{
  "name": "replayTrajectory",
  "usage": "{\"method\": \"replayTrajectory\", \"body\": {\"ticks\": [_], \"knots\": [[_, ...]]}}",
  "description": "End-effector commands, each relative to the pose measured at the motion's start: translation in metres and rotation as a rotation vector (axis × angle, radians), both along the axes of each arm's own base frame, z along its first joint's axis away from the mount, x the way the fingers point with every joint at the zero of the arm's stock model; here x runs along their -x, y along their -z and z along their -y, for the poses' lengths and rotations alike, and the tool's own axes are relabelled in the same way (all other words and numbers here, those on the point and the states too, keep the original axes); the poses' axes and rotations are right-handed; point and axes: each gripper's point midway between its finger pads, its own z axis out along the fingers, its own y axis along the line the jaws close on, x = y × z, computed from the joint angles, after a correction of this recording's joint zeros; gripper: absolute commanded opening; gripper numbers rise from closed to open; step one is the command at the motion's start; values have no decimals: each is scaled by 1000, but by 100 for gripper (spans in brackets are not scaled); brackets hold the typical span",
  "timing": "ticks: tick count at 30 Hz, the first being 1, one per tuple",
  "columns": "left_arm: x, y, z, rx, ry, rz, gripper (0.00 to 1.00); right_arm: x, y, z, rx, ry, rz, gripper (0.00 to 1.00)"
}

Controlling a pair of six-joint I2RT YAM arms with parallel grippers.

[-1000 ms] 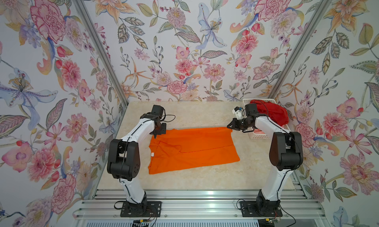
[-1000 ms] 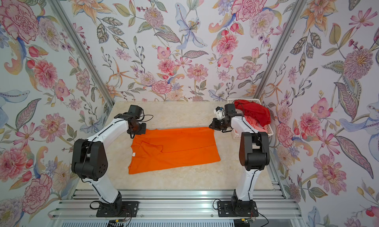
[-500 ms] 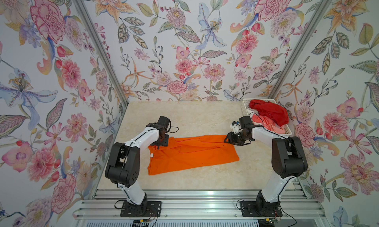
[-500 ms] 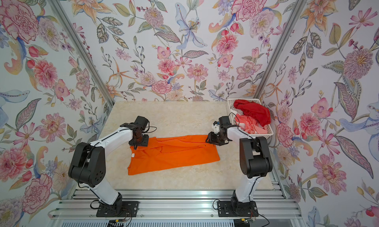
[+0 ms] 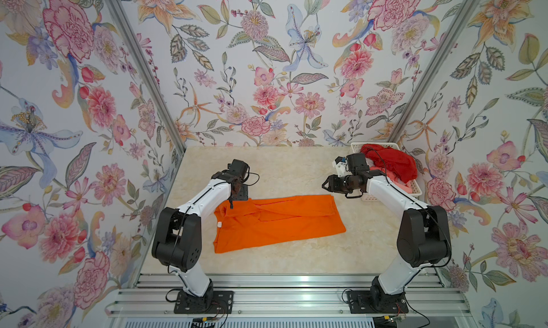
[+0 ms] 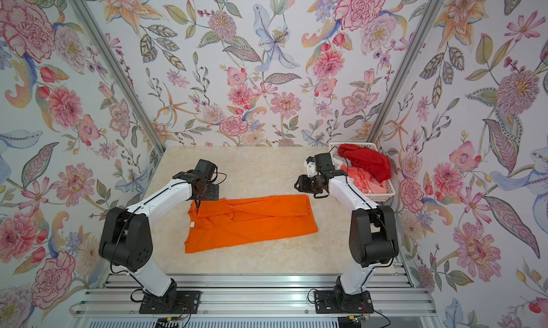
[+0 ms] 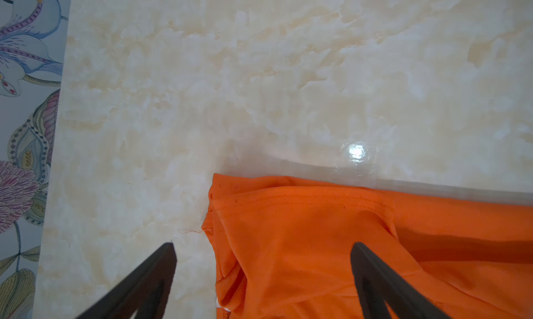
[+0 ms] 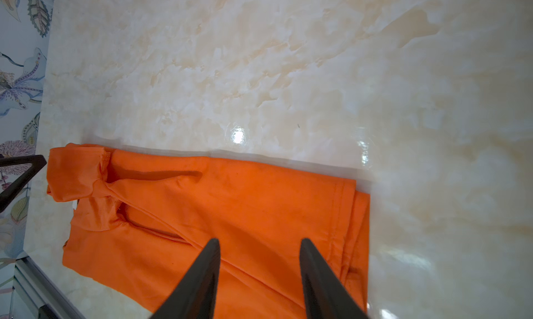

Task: Fold and stack t-shirts
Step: Fold the T-shirt, then flatten out the T-shirt at the center of the board.

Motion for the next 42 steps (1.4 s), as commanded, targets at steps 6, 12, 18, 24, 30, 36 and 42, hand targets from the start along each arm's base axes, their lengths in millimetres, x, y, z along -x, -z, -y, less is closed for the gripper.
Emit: {"method": "replayTrajectory", "body": {"ticks": [6,12,18,24,30,36,42], "knots": [[18,8,11,-5,3,-29,86,61,30,4,-75,109,-112,36],[26,-7,33,204,6,96,73,90,15,23,-145,263,6,29],[15,17,16,396,-94,86,78,95,18,38,-158,312,-4,40],[3,36,-9,405,-188,59,81,89,31,40,-190,326,-59,49],[-12,46,-17,518,-211,40,81,85,25,40,-190,315,-41,49],[-19,51,-18,523,-194,40,56,85,30,37,-193,302,-64,48],[-25,57,-13,534,-164,25,0,89,41,33,-211,308,-111,48]]}}
